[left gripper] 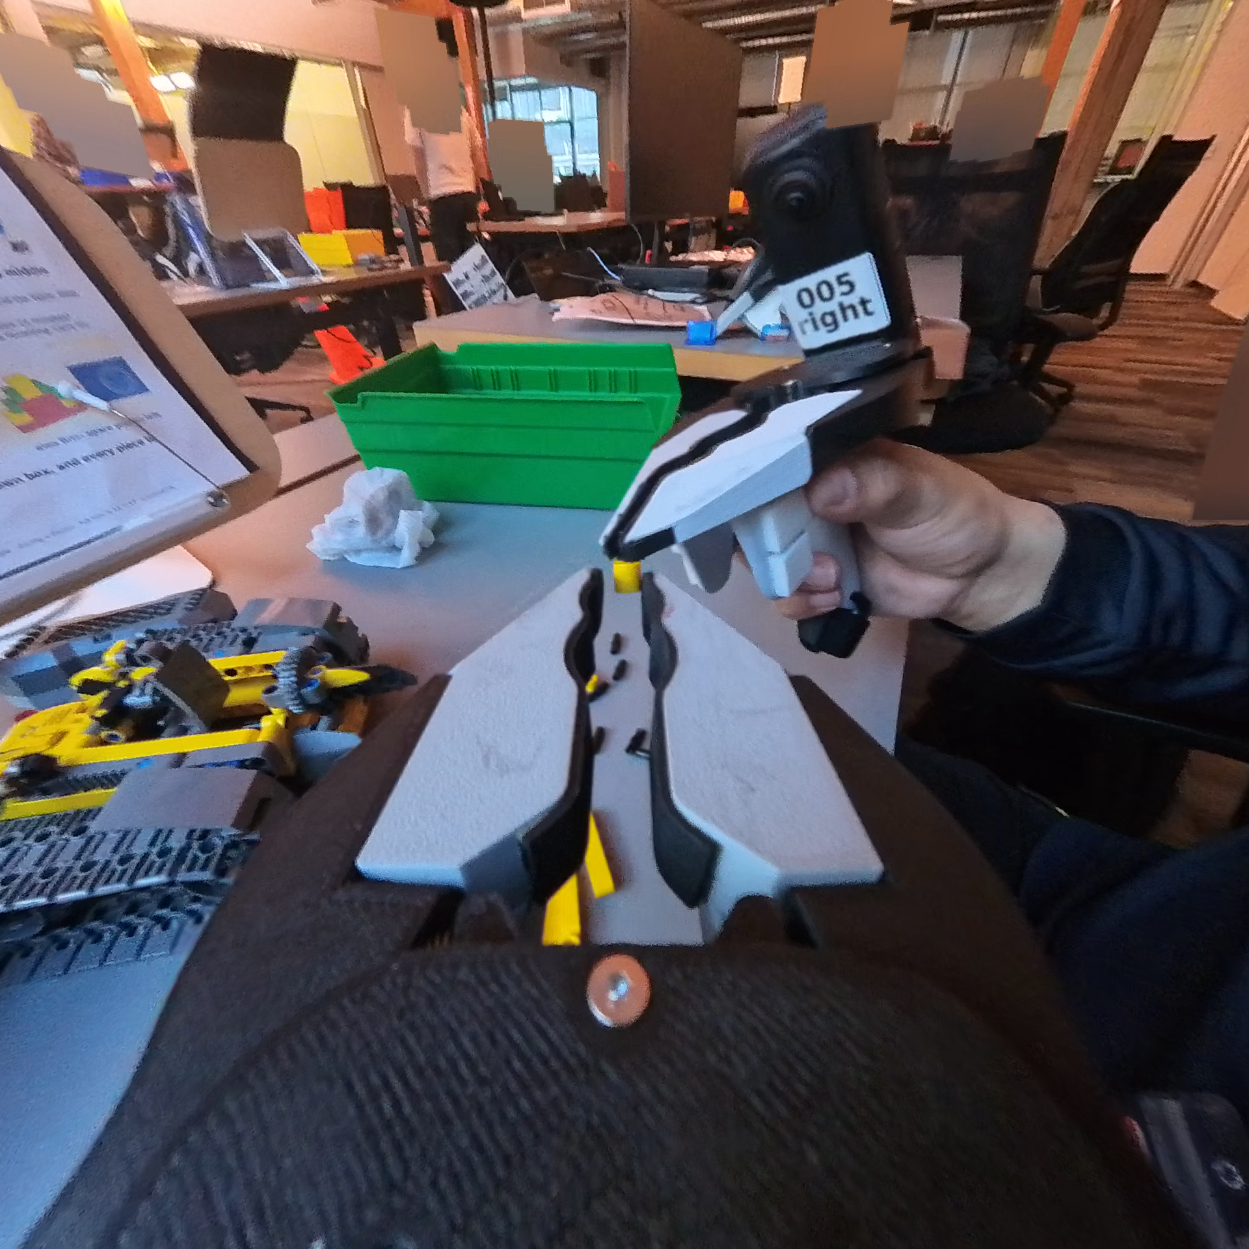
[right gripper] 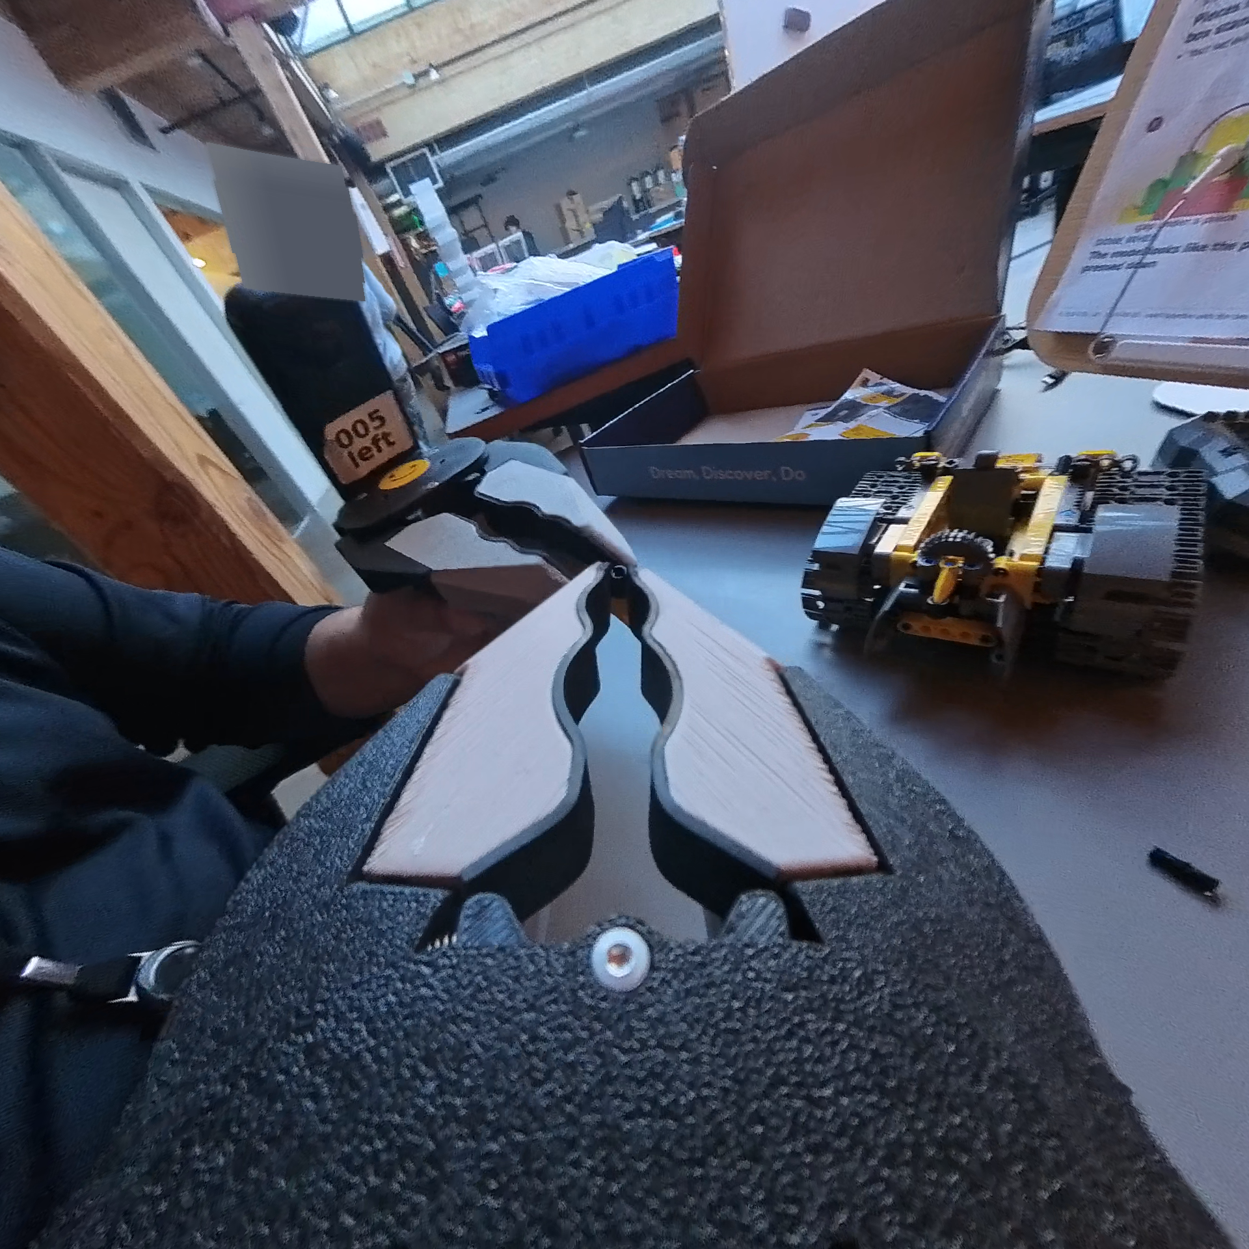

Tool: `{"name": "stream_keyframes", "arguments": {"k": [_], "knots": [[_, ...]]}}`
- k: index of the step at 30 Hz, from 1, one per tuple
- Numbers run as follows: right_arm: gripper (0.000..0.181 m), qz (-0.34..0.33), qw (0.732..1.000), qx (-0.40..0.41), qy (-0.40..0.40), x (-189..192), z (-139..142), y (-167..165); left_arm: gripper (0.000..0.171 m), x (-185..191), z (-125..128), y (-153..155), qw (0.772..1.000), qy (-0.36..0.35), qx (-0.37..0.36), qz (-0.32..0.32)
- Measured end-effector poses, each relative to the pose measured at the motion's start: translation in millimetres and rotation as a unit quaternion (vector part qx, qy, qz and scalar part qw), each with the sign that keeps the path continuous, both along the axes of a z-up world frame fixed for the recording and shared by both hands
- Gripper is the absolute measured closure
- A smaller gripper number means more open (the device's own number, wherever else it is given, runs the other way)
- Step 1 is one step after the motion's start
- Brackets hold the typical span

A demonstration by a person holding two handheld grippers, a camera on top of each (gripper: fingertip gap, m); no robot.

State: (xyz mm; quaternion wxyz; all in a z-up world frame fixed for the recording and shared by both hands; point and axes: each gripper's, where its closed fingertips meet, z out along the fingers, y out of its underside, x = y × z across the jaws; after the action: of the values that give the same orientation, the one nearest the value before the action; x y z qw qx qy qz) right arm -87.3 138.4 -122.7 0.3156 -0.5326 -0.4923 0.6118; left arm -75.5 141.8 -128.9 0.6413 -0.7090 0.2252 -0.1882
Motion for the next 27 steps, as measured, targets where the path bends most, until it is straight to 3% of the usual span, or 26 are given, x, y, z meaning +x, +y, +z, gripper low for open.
{"name": "stream_keyframes", "arguments": {"k": [3,14,17,20,27], "knots": [[0.179,0.01,1.0,-0.002,-0.006,-3,-5,-6,0.166,4,-8,1,1.0,0.002,-0.018,-0.007],[0.179,-0.002,1.0,-0.002,-0.002,-3,-6,-3,0.166,-2,-7,1,0.997,0.057,0.018,0.043],[0.181,0.017,0.991,-0.12,0.062,-4,8,-7,0.166,-4,6,-3,0.989,0.088,0.081,0.084],[0.181,0.028,0.956,-0.267,0.119,-5,12,-1,0.166,-6,10,-2,0.985,0.103,0.094,0.101],[0.181,0.021,0.937,-0.307,0.167,2,34,-2,0.166,1,30,-6,0.986,0.072,0.12,0.088]]}}
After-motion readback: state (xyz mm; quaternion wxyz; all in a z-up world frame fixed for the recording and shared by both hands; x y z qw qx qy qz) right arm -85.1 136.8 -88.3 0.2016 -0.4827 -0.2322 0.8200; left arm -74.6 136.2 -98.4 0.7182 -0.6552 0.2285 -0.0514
